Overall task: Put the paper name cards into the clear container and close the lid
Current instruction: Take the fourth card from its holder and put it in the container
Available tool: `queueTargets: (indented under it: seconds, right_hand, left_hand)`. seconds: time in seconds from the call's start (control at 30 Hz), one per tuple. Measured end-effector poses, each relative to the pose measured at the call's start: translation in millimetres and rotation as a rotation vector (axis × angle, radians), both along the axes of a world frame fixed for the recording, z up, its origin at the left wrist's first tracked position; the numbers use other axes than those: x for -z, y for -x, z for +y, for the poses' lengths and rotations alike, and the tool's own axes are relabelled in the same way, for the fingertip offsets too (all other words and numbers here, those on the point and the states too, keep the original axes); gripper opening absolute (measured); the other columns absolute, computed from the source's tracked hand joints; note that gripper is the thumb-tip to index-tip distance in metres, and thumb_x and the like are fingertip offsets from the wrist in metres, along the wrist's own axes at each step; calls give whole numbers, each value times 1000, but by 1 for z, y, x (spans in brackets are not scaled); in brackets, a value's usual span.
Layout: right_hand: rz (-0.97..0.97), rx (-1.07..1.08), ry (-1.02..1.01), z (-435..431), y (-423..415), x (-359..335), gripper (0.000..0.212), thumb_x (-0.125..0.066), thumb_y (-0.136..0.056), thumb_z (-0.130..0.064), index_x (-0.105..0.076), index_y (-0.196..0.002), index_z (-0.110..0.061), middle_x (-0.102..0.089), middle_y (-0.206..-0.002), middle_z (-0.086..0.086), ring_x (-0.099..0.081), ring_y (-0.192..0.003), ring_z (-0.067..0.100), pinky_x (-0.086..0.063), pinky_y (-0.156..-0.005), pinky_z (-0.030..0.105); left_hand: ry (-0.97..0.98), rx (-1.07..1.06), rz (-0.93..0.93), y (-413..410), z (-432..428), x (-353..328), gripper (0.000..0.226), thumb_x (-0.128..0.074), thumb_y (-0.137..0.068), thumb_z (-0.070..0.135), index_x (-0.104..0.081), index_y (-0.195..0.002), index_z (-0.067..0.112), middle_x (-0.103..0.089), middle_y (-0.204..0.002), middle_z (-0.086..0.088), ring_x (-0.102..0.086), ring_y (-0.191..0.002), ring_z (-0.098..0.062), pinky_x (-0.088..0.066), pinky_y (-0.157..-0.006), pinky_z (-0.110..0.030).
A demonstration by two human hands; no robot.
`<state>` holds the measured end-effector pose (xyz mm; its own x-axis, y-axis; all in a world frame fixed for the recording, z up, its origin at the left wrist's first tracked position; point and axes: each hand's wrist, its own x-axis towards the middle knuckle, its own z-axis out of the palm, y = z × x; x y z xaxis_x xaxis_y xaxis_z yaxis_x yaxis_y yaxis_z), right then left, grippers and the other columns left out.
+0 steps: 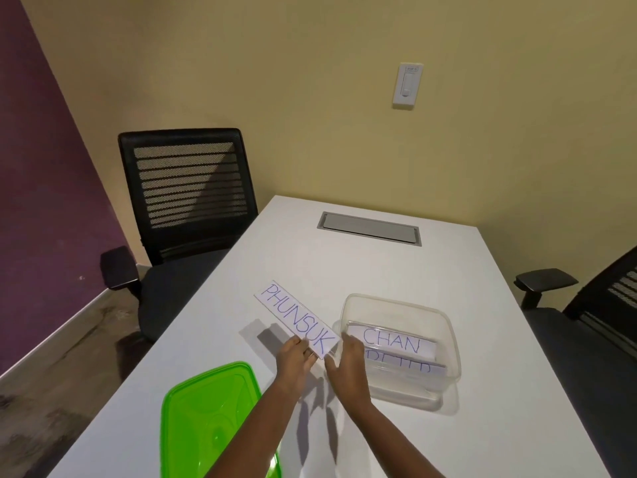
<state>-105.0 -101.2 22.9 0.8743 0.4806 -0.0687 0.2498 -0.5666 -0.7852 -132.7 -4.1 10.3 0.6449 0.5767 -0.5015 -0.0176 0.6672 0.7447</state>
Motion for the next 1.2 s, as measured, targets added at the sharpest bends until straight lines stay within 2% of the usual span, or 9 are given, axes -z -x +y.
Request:
queueTargets:
  seconds: [0.17,0.27,0.43,0.6,0.8,0.93,1.0,1.07,1.2]
  right_hand:
    - [220,191,-194,-15,5,-12,47,-39,-98,-17,-30,-142,-1,-52,-133,21,-48,-125,31,-39,-96,30]
    - [335,255,-389,-23,9,-22,22,-34,-98,-15,-49,-113,-10,-61,-104,16,-57,-103,32,-45,-92,39]
    - [290,331,-496,-39,8,-33,21,-41,-97,-12,-57,-108,-4,-62,-98,17,-56,-89,26,-48,-81,38]
    - [202,365,-443,-62,1,-35,37,-54,-92,-6,-53,-129,-1,-53,-79,8,-50,-79,22,-44,-76,32]
    - [101,289,-387,-94,-11,-43,37,-53,-89,4,-56,-125,0,-41,-64,-1,-43,-70,18,-40,-71,27]
    - [80,267,-365,-122,-22,-48,36,-52,-89,7,-55,-125,2,-37,-61,-1,-37,-58,10,-36,-53,4]
    - [54,269,-363,-134,-26,-51,36,-53,-88,6,-56,-124,1,-41,-62,1,-41,-60,11,-37,-52,1]
    - [43,279,-386,-144,-30,-54,35,-56,-88,5,-57,-123,0,-53,-68,7,-53,-69,18,-40,-60,4]
    - [9,395,-402,-152,-35,-56,29,-62,-85,2,-61,-114,2,-70,-93,19,-64,-88,24,-44,-72,22]
  left_hand:
    - [14,30,-93,5,-21,-18,29,-40,-96,-5,-47,-71,8,-50,-73,-10,-48,-66,-18,-49,-73,-26]
    - [2,76,-108,8,-35,-25,27,-39,-97,-5,-50,-75,6,-52,-74,-11,-51,-68,-18,-49,-73,-26]
    - [13,130,-126,15,-58,-32,22,-40,-97,-3,-58,-88,6,-63,-83,-11,-60,-77,-17,-52,-69,-25]
    - [18,196,-161,22,-69,-40,27,-43,-95,-6,-63,-82,6,-72,-67,-4,-70,-62,-9,-59,-65,-22]
    - [-18,75,-143,27,-60,-46,29,-46,-90,-16,-47,-67,2,-50,-69,-13,-53,-66,-20,-59,-50,-16]
    - [-55,-77,-136,32,-40,-53,21,-45,-89,-17,-52,-94,2,-52,-74,-14,-62,-55,-16,-58,-48,-21]
    - [-117,-88,-130,34,-32,-53,39,-44,-88,-19,-48,-116,8,-57,-87,-15,-64,-70,-22,-55,-60,-29]
    - [-253,-45,-38,33,-27,-53,43,-45,-86,-19,-51,-122,4,-57,-101,-16,-55,-90,-29,-49,-68,-28]
    - [-528,49,117,23,-34,-51,40,-45,-84,-17,-56,-121,-7,-59,-103,-15,-50,-93,-23,-43,-68,-27]
